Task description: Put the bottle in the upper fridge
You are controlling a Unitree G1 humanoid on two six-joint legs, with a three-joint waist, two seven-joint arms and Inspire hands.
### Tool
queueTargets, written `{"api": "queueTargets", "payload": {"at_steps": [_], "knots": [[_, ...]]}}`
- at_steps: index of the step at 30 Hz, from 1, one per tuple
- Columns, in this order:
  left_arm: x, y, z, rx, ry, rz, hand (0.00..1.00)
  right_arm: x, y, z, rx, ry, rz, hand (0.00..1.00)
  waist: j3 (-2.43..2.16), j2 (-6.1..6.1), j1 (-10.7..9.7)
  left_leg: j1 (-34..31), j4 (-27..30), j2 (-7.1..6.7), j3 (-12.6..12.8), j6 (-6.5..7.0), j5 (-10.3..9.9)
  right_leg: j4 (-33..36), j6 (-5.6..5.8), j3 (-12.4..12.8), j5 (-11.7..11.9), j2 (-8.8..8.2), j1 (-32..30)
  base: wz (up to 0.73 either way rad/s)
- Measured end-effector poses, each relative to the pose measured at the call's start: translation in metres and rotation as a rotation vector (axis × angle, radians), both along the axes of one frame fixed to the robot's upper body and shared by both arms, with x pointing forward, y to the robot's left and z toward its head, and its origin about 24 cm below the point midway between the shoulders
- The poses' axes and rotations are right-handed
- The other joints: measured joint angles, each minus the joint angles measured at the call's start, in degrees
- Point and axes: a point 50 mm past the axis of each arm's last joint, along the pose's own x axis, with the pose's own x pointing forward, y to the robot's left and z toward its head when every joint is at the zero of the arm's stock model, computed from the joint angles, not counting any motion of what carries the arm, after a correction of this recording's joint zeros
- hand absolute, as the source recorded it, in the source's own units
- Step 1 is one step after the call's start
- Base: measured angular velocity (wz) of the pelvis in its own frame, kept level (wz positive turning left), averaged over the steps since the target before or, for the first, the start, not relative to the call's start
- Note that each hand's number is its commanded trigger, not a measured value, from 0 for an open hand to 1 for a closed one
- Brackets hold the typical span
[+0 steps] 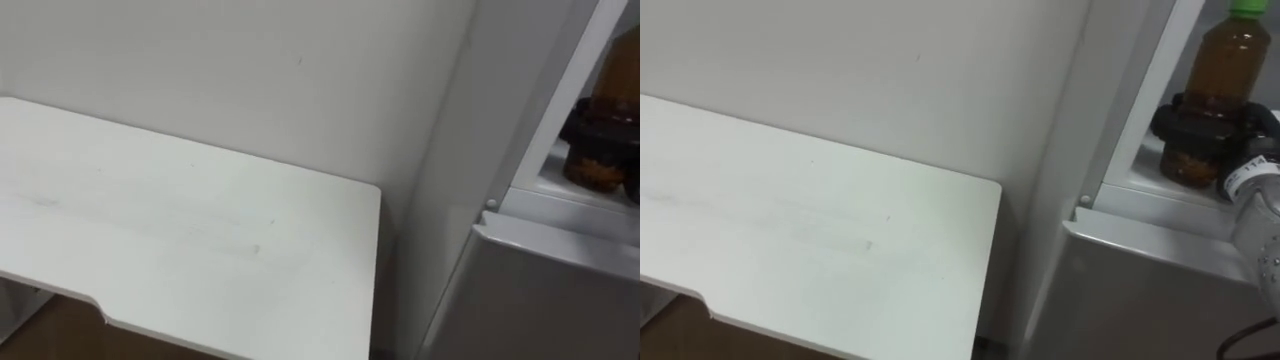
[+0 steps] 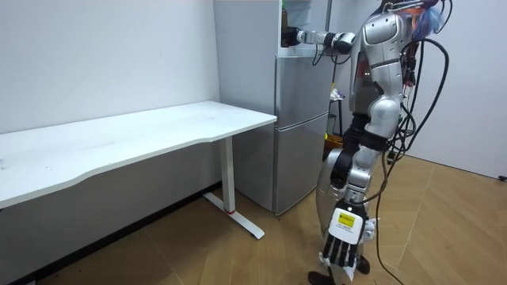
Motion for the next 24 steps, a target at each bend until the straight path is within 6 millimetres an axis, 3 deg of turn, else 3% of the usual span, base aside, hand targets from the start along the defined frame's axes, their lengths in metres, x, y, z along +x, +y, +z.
{"api": "queueTargets", "payload": {"at_steps": [9, 11, 12, 13, 14, 15, 24], "knots": [[0.001, 0.006, 0.003, 0.016, -0.003, -0.009, 0.00, -0.004, -0.011, -0.001, -0.035, 0.034, -0.032, 1.00, 0.37, 0.50, 0.8, -0.1, 0.3, -0.09, -0.9, -0.10, -0.1, -0.1, 0.00, -1.3, 0.0, 0.09, 0.7, 0.06], [0.001, 0.008, 0.005, 0.025, -0.017, -0.015, 0.00, -0.004, -0.012, 0.000, -0.036, 0.032, -0.037, 1.00, 0.25, 0.32, 0.9, -0.2, 0.3, -0.03, -1.2, -0.17, -0.1, -0.1, 0.00, -1.5, 0.0, 0.14, 0.6, 0.06], [-0.001, 0.008, 0.005, 0.029, -0.019, -0.017, 0.00, -0.004, -0.012, 0.000, -0.036, 0.031, -0.039, 0.95, 0.33, 0.43, 0.9, -0.3, 0.3, -0.06, -1.3, -0.20, -0.1, -0.1, 0.00, -1.6, 0.0, 0.16, 0.6, 0.00], [-0.002, 0.009, 0.006, 0.034, -0.018, -0.018, 0.00, -0.004, -0.012, 0.001, -0.032, 0.027, -0.041, 0.57, 0.37, 0.48, 1.0, -0.4, 0.3, -0.08, -1.4, -0.20, -0.1, -0.1, 0.00, -1.7, 0.0, 0.16, 0.6, 0.00], [-0.003, 0.009, 0.006, 0.036, -0.017, -0.017, 0.00, -0.004, -0.012, 0.001, -0.030, 0.025, -0.042, 0.05, 0.38, 0.50, 1.0, -0.4, 0.3, -0.08, -1.4, -0.21, -0.1, -0.1, 0.00, -1.8, 0.0, 0.16, 0.6, 0.00], [-0.005, 0.009, 0.006, 0.040, -0.013, -0.017, 0.00, -0.004, -0.012, 0.001, -0.028, 0.023, -0.044, 0.00, 0.41, 0.53, 1.0, -0.4, 0.3, -0.08, -1.5, -0.21, -0.1, -0.1, 0.00, -1.9, 0.0, 0.16, 0.6, 0.00], [-0.006, 0.012, 0.007, 0.044, -0.008, -0.020, 0.00, -0.006, -0.019, -0.006, -0.027, 0.041, -0.090, 0.00, 0.52, 0.71, 0.9, -1.0, 0.8, -0.09, -1.8, -0.26, -0.1, -0.1, 0.00, -3.1, 0.0, 0.15, 0.6, 0.02]]}}
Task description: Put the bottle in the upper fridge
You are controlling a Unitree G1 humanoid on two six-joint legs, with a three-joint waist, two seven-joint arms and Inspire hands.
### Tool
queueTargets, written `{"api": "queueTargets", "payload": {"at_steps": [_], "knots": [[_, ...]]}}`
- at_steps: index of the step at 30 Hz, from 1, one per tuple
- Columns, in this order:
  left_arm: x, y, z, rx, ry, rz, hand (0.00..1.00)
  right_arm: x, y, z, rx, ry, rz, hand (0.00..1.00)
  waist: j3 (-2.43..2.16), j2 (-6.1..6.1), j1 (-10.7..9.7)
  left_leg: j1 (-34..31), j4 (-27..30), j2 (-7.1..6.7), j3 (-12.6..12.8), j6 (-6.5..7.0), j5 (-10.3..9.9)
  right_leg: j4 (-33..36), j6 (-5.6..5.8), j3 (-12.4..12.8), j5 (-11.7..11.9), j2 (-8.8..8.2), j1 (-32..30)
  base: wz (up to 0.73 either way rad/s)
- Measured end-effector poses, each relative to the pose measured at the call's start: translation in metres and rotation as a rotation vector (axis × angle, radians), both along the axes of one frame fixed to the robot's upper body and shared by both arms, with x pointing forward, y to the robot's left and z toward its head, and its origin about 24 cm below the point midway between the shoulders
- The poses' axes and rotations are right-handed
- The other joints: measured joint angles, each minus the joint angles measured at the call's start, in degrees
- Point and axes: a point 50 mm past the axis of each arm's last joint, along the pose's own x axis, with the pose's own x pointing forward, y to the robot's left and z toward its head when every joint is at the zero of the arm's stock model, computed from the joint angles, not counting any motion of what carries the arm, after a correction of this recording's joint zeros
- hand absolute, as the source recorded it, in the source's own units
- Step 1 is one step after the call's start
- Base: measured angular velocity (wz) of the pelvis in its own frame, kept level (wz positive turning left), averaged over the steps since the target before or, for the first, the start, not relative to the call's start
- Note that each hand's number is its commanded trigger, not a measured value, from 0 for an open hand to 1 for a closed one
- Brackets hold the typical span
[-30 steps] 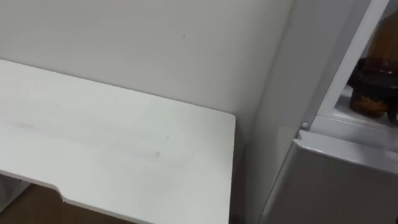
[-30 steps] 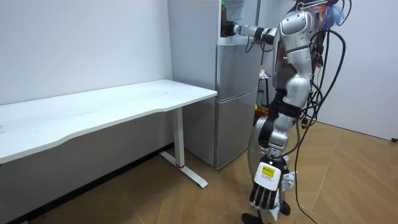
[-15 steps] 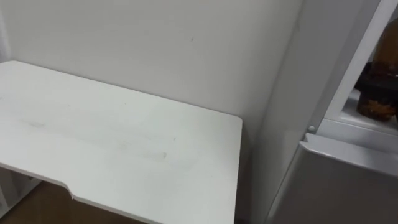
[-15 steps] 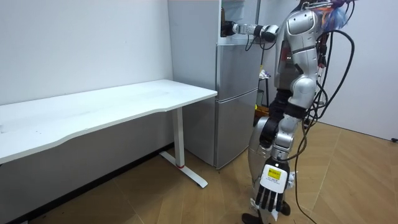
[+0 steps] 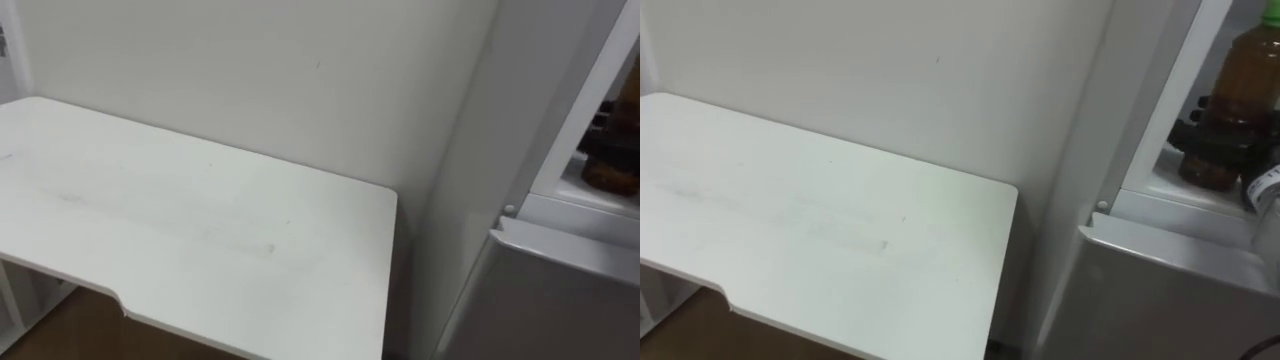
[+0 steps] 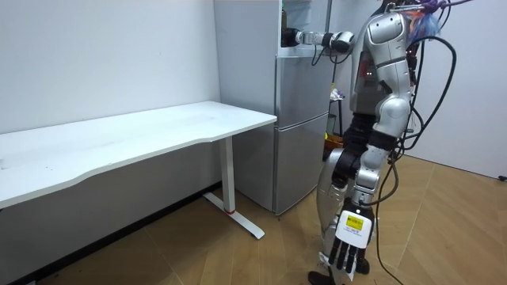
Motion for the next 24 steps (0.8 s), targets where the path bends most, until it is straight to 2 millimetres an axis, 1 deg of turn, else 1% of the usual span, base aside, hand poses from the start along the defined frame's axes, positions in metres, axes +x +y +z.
{"api": "queueTargets", "payload": {"at_steps": [2, 4, 7, 16, 18, 19, 24], "knots": [[0.0005, 0.0004, 0.0002, 0.001, -0.003, -0.001, 0.00, -0.0002, -0.0002, 0.0001, -0.009, 0.000, -0.004, 0.00, 0.02, 0.13, 0.0, 0.0, 0.0, 0.01, 0.1, -0.01, 0.0, 0.0, 0.00, 0.0, 0.0, -0.01, -0.1, 0.00], [0.0006, 0.0017, 0.0006, 0.003, -0.005, -0.004, 0.00, -0.0002, -0.0003, 0.0003, -0.012, -0.001, -0.006, 0.00, -0.10, 0.32, 0.1, 0.1, 0.1, 0.05, 0.1, -0.03, 0.0, 0.0, -0.01, 0.0, 0.0, -0.01, -0.1, 0.00], [0.0006, 0.0018, 0.0006, 0.003, -0.006, -0.005, 0.00, -0.0003, -0.0003, 0.0007, -0.014, -0.007, -0.007, 0.00, -0.08, 0.47, 0.1, 0.1, 0.1, 0.05, 0.1, -0.05, 0.0, 0.0, -0.02, 0.0, 0.0, -0.01, -0.1, 0.00], [0.0012, 0.0018, 0.0007, 0.002, -0.010, -0.006, 0.00, -0.0015, -0.0042, -0.0019, -0.009, 0.003, 0.010, 0.00, -0.26, 0.35, 0.0, 0.0, 0.0, 0.03, 0.1, -0.05, 0.0, 0.0, -0.02, -0.1, 0.0, -0.02, -0.1, 0.00], [0.0014, 0.0018, 0.0007, 0.003, -0.010, -0.006, 0.00, -0.0020, -0.0054, -0.0023, -0.009, 0.006, 0.016, 0.00, -0.21, 0.43, 0.0, 0.0, 0.0, 0.01, 0.1, -0.05, 0.0, 0.0, -0.02, -0.1, 0.0, -0.02, 0.0, 0.00], [0.0015, 0.0019, 0.0008, 0.003, -0.010, -0.006, 0.00, -0.0022, -0.0059, -0.0022, -0.010, 0.007, 0.021, 0.00, -0.27, 0.34, 0.0, 0.0, 0.0, 0.02, 0.1, -0.05, 0.0, 0.0, -0.02, -0.1, 0.0, -0.02, 0.0, 0.00], [0.0018, 0.0020, 0.0009, 0.004, -0.009, -0.005, 0.00, -0.0027, -0.0068, -0.0012, -0.012, 0.007, 0.031, 0.00, -0.27, 0.41, 0.0, 0.0, 0.0, 0.01, 0.1, -0.05, 0.0, 0.0, -0.02, 0.0, 0.0, -0.02, 0.0, 0.00]]}}
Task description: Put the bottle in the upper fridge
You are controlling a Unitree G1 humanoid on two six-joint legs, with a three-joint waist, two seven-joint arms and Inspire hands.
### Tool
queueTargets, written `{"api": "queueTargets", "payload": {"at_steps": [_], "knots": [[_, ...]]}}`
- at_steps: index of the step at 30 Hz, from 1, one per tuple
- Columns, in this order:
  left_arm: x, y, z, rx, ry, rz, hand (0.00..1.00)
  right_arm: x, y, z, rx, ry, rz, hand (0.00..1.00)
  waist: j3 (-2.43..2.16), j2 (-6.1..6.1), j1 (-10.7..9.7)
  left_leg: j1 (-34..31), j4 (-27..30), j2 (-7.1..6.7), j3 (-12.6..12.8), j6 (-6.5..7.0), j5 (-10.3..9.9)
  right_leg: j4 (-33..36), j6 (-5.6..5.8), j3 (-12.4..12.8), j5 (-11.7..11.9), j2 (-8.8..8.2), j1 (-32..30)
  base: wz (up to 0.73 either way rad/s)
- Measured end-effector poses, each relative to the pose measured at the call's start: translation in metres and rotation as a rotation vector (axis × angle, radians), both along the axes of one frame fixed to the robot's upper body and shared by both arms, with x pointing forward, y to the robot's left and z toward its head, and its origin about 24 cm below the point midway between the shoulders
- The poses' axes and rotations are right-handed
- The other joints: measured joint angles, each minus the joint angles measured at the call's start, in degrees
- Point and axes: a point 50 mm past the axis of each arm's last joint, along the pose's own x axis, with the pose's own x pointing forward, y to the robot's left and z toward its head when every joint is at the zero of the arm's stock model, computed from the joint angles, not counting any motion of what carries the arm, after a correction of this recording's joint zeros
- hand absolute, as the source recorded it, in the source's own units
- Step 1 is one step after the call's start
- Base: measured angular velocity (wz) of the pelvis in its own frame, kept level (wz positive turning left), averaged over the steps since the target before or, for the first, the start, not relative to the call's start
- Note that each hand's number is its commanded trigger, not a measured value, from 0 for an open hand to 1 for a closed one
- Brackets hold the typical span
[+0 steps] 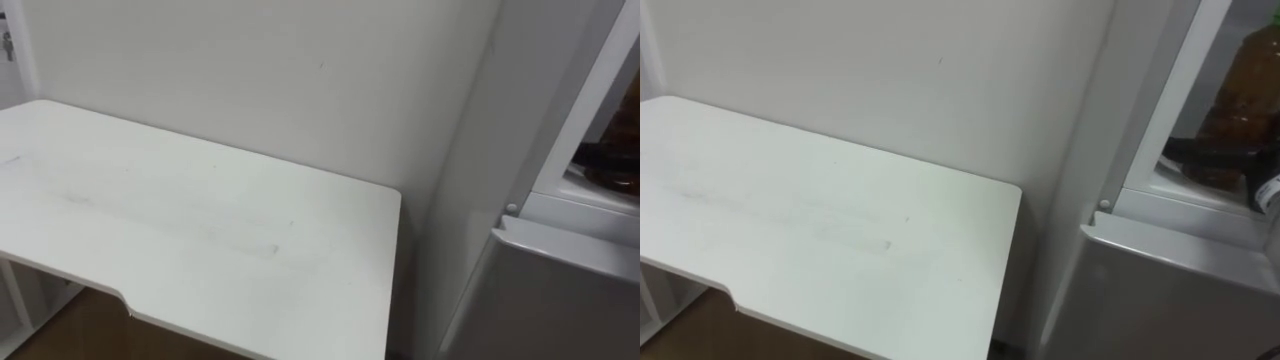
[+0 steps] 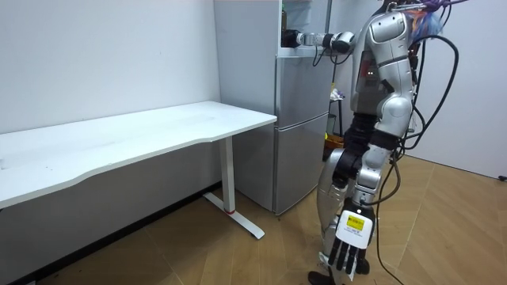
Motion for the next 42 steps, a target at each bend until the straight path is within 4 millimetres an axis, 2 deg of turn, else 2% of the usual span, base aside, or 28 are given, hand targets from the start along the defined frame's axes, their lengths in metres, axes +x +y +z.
{"api": "queueTargets", "payload": {"at_steps": [18, 24, 28, 32, 34, 42], "knots": [[0.002, 0.000, 0.000, -0.003, -0.008, -0.003, 0.00, 0.000, 0.000, 0.001, 0.007, -0.004, 0.017, 0.00, -0.01, 0.47, -0.1, 0.8, -0.1, 0.01, 0.0, 0.00, 0.0, -0.1, 0.00, 0.0, 0.0, 0.00, 0.6, 0.00], [0.004, 0.000, 0.000, 0.000, -0.017, -0.005, 0.00, 0.000, 0.000, 0.001, 0.022, -0.010, 0.020, 0.00, -0.31, 0.87, -0.3, 0.9, -0.1, -0.02, 0.0, 0.00, 0.0, -0.1, 0.00, 0.2, 0.0, 0.00, 0.7, 0.00], [0.006, 0.000, 0.001, 0.004, -0.024, -0.006, 0.00, 0.000, 0.001, 0.002, 0.020, -0.015, 0.024, 0.00, -0.68, 1.54, -1.0, 1.1, -0.1, 0.05, 0.2, 0.00, 0.0, -0.1, 0.00, 0.5, 0.0, -0.01, 0.7, -0.01], [0.005, 0.000, 0.001, 0.002, -0.026, 0.003, 0.00, 0.002, 0.006, 0.009, 0.006, -0.039, 0.042, 0.00, -0.63, 2.02, -1.9, 1.4, -0.2, 0.05, 0.6, 0.00, 0.0, -0.1, 0.00, 1.5, 0.0, 0.06, 0.7, -0.09], [0.006, -0.001, 0.000, 0.001, -0.027, 0.003, 0.00, 0.003, 0.010, 0.015, -0.002, -0.065, 0.057, 0.00, -0.63, 2.11, -3.0, 1.5, -0.3, 0.05, 0.8, 0.00, 0.0, -0.1, 0.00, 1.6, 0.0, 0.06, 0.6, -0.04], [0.009, -0.002, 0.000, -0.002, -0.033, 0.002, 0.00, 0.000, 0.020, 0.025, -0.036, -0.121, 0.099, 0.00, -0.71, 2.05, -4.1, 1.9, -0.6, 0.10, 1.2, 0.00, 0.0, 0.0, -0.03, 2.0, 0.0, 0.08, 0.6, -0.04]]}}
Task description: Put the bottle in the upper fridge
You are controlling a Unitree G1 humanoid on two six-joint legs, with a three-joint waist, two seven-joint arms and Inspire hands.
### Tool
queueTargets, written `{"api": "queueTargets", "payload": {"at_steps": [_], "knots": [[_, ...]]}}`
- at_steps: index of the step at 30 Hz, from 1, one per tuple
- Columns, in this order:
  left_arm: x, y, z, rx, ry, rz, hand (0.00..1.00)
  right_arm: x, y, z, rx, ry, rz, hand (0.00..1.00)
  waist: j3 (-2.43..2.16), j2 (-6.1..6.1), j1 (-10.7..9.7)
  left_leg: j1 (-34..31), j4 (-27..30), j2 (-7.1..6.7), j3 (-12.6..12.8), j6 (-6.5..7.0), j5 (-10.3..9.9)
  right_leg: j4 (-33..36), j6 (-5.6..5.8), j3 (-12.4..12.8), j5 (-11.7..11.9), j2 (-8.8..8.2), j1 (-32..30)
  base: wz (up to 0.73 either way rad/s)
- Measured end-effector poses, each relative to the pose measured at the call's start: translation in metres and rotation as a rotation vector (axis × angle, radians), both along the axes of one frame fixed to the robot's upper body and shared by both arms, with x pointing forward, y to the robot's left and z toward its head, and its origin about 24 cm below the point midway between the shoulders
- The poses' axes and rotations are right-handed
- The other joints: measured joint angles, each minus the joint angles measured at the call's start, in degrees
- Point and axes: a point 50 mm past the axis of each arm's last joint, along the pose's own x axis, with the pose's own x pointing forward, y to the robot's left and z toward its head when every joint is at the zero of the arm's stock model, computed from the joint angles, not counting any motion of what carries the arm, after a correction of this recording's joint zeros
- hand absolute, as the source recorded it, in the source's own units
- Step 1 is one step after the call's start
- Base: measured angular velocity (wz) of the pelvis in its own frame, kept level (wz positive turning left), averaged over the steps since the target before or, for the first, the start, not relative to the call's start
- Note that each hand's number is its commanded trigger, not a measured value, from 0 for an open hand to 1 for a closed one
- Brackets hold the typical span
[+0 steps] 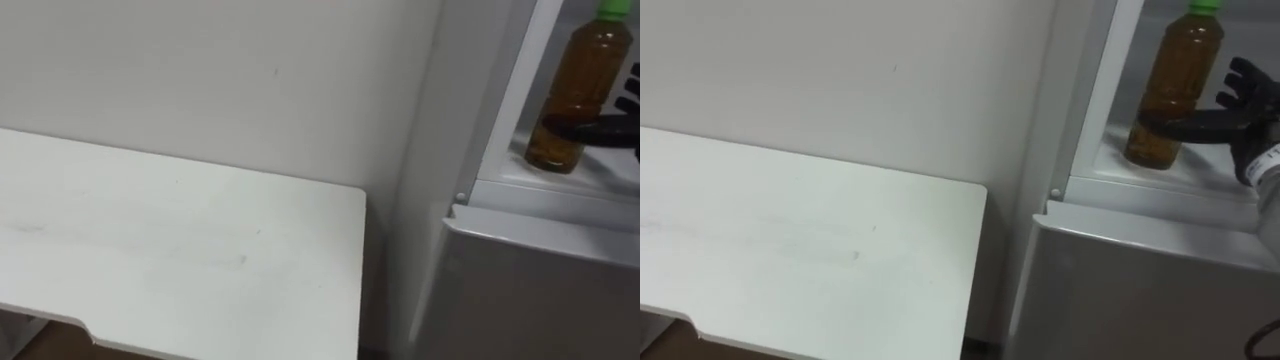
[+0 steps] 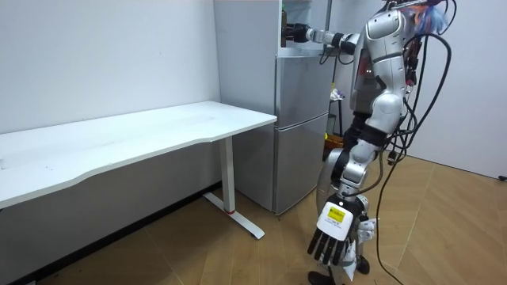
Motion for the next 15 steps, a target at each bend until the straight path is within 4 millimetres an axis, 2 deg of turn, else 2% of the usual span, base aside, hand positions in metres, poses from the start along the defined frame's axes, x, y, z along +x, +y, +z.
{"api": "queueTargets", "payload": {"at_steps": [9, 15], "knots": [[-0.002, 0.000, 0.000, -0.001, 0.011, 0.008, 0.00, -0.004, 0.001, -0.002, 0.036, -0.019, 0.003, 0.00, 0.03, -0.40, 0.4, 0.6, -0.4, 0.30, 1.1, 0.00, 0.0, 0.0, -0.05, 1.2, 0.0, 0.02, 0.1, -0.04], [-0.003, -0.001, 0.000, 0.000, 0.012, 0.012, 0.00, -0.021, 0.000, 0.013, 0.072, -0.146, 0.004, 0.00, 0.17, -0.32, 0.2, 0.9, -0.7, 0.02, 1.3, 0.01, 0.0, -0.1, -0.05, 1.5, 0.0, 0.02, 0.3, -0.01]]}}
